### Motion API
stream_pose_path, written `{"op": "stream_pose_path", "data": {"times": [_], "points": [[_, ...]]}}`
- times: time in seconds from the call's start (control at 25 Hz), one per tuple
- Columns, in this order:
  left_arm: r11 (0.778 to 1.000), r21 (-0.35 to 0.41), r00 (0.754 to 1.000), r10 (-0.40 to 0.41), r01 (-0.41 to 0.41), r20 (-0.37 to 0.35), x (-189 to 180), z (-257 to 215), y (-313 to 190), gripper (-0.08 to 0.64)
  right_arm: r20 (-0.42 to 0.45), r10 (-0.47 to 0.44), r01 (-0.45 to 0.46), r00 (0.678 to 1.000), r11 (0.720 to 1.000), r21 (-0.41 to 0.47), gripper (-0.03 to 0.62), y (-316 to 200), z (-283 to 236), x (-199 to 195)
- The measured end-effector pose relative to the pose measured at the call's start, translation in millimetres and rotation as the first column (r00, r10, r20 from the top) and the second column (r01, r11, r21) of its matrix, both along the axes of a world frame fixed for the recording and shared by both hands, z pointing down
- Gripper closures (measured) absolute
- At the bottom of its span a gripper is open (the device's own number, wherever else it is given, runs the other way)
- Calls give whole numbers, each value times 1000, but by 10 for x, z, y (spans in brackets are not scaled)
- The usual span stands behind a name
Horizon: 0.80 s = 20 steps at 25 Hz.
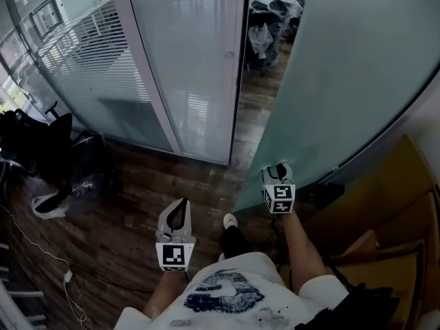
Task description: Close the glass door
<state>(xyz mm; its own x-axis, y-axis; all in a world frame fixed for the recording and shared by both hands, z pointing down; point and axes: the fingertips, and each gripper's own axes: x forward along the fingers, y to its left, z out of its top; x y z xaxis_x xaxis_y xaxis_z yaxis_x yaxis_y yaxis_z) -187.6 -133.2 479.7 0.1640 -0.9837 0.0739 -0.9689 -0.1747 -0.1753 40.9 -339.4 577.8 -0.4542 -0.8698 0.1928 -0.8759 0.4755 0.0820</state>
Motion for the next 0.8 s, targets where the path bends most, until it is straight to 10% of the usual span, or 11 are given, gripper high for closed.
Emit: {"op": "stream_pose_path", "data": {"times": [0.8], "points": [[997,-34,998,-66,66,11,-380,128,-903,561,-2,165,-165,986,986,31,454,-1174,-32,-371]]}}
